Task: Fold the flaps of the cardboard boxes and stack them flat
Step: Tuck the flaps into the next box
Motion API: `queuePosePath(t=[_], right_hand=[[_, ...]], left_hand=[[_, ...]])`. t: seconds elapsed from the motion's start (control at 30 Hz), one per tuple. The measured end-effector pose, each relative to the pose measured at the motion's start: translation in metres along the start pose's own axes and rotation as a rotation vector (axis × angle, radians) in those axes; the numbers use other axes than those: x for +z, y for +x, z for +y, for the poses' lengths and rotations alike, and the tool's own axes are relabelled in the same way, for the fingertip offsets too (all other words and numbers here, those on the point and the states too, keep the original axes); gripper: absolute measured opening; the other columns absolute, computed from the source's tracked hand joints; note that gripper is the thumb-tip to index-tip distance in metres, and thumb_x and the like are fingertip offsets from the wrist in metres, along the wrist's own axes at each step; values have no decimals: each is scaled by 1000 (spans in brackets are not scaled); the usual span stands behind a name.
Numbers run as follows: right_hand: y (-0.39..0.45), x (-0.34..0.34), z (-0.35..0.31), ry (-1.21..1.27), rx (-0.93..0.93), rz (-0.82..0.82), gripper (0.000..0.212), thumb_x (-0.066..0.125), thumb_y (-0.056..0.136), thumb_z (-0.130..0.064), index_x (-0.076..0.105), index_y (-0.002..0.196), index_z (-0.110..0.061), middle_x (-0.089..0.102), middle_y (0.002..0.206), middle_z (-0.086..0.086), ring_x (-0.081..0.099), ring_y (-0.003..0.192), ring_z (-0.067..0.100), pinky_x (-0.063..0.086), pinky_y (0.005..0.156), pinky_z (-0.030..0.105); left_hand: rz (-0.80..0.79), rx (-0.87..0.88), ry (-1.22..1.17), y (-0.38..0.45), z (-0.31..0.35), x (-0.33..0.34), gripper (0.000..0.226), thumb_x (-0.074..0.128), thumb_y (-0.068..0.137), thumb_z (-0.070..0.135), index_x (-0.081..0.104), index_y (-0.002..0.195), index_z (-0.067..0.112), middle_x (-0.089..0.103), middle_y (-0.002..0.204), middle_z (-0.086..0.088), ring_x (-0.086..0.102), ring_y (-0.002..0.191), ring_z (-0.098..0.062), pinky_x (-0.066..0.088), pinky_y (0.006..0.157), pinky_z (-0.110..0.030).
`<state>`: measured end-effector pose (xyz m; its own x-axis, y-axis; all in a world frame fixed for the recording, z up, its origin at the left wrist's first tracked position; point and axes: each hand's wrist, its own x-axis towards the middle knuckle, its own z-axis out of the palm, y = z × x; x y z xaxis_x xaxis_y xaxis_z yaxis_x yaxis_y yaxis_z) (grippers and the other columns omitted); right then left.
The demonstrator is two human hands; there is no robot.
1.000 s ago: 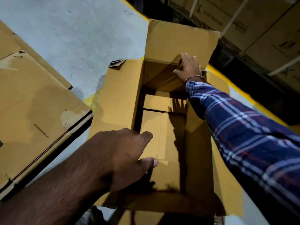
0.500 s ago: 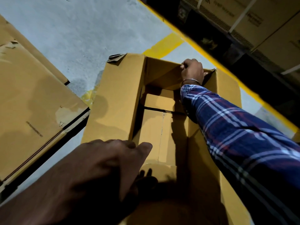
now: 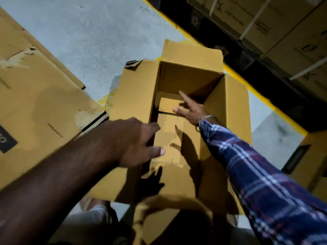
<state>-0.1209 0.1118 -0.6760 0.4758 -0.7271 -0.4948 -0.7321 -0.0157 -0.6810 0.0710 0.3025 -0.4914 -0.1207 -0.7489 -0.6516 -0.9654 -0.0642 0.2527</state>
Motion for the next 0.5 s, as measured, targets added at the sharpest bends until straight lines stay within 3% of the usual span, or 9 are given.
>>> queuePosePath(t=[0.1, 0.13, 0.2, 0.23, 0.27, 0.33, 0.4, 0.5], right_hand=[[-75, 54, -8, 70, 118, -137, 78, 63, 77, -77, 52, 144, -39, 56, 138, -7, 55, 116, 14, 48, 89, 34], [-97, 75, -7, 101, 158, -195, 73, 68, 75, -76, 59, 136, -35, 62, 131, -4, 61, 111, 15, 52, 92, 36], [-139, 115, -10, 138, 222, -371, 45, 79, 83, -52, 66, 121, -32, 70, 116, -4, 67, 101, 9, 54, 92, 28], [-160, 136, -13, 126, 229, -449, 47, 82, 80, -50, 66, 121, -32, 71, 116, -6, 67, 104, 6, 52, 94, 24], [-175, 155, -14, 78, 192, -489, 62, 84, 73, -57, 65, 126, -33, 71, 120, -8, 66, 112, 7, 50, 100, 26], [-195, 195, -19, -108, 136, -479, 77, 81, 65, -67, 62, 131, -31, 70, 126, -7, 65, 115, 17, 51, 100, 34], [-204, 221, -26, -374, 105, -315, 55, 69, 78, -58, 63, 124, -27, 70, 123, 0, 66, 111, 29, 52, 90, 35], [-216, 236, -37, -585, 60, -109, 25, 52, 94, -31, 63, 113, -19, 71, 113, 11, 68, 106, 35, 51, 86, 40]], left_hand=[[54, -18, -1, 3, -2, -3, 72, 44, 94, 74, 29, 156, 39, 52, 150, -5, 56, 129, -31, 50, 101, -48], [63, -18, -12, -1, -3, -4, 74, 44, 94, 75, 28, 157, 39, 50, 152, -5, 55, 131, -31, 49, 103, -49], [66, -27, -59, 1, -5, -7, 76, 45, 95, 73, 27, 159, 37, 48, 155, -4, 51, 135, -30, 47, 107, -49], [80, -28, -83, -4, -8, -6, 76, 46, 96, 72, 27, 159, 35, 47, 156, -4, 49, 137, -29, 45, 108, -49], [91, -24, -102, -8, -9, -7, 76, 47, 97, 70, 28, 160, 33, 46, 156, -4, 48, 139, -29, 44, 110, -48], [98, -9, -150, -18, -11, -10, 74, 49, 98, 66, 31, 160, 28, 47, 156, -4, 46, 141, -27, 42, 112, -46], [122, 0, -185, -26, -12, -9, 70, 51, 100, 62, 36, 157, 26, 51, 152, -4, 47, 138, -26, 42, 111, -44], [149, 14, -233, -40, -16, -9, 61, 54, 100, 58, 44, 151, 27, 56, 147, -2, 50, 134, -25, 43, 107, -41]])
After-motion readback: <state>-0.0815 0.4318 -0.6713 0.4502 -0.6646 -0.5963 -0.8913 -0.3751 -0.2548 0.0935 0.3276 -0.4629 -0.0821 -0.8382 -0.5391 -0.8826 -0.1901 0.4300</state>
